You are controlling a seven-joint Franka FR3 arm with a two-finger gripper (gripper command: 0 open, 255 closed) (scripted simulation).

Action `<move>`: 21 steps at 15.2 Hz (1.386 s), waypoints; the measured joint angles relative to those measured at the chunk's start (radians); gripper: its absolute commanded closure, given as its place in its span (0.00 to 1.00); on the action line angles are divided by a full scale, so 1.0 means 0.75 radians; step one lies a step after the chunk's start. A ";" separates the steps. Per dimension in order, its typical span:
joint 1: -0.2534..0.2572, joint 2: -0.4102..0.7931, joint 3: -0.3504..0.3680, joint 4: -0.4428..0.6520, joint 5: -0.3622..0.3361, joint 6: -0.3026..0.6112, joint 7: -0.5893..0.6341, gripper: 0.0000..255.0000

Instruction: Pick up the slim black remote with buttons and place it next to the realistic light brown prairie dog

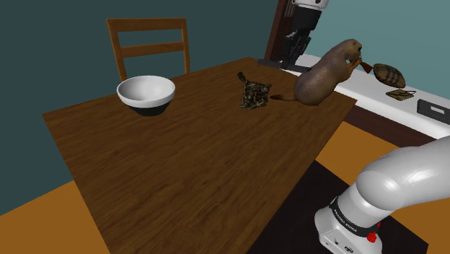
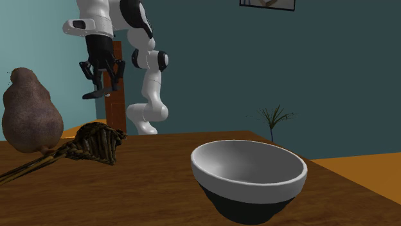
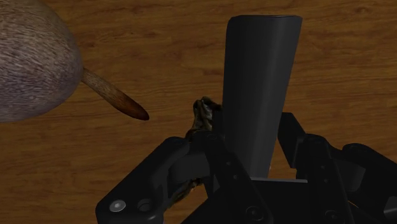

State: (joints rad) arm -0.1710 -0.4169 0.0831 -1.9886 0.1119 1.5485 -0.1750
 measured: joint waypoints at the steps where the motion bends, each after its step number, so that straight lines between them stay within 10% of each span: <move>1: 0.000 -0.005 0.001 -0.025 0.001 0.020 -0.002 1.00; 21: 0.005 -0.033 0.013 -0.404 0.014 0.374 -0.030 1.00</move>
State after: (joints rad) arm -0.1676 -0.4415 0.0926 -2.2919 0.1221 1.8289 -0.1976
